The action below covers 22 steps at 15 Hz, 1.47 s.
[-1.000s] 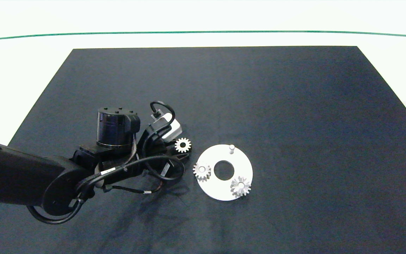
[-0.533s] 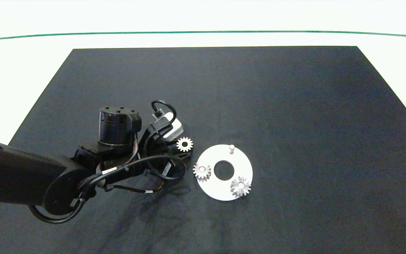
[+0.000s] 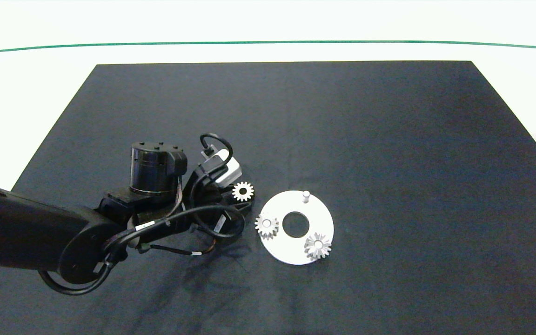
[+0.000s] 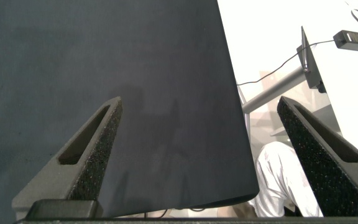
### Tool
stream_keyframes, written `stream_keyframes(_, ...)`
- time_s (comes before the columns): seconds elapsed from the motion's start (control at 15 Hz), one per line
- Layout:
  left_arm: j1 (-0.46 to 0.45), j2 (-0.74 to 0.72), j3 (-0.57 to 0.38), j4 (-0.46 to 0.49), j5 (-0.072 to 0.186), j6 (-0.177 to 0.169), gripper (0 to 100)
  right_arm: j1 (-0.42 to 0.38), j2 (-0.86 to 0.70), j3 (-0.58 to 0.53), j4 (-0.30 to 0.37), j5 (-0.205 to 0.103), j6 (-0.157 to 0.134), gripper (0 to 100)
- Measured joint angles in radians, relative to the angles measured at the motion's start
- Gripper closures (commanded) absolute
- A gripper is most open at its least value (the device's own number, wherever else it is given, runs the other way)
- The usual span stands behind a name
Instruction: Install three planetary gears onto the carrier pins
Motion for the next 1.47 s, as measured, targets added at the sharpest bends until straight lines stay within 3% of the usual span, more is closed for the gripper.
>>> stream_keyframes(0.13,0.000,0.000,-0.003,0.000,0.000,0.000,100,0.000,0.000,0.000,0.000,0.000,0.000,0)
stream_keyframes(0.8,-0.005,-0.016,-0.052,0.008,0.000,-0.013,100,-0.001,-0.001,0.008,-0.001,0.000,0.000,0)
stream_keyframes(1.0,-0.048,-0.031,-0.077,0.057,0.006,-0.020,100,-0.001,-0.001,0.008,-0.001,0.000,0.000,0)
stream_keyframes(1.47,-0.205,-0.050,-0.155,0.111,0.091,-0.024,100,-0.001,-0.001,0.007,-0.003,0.000,0.000,0)
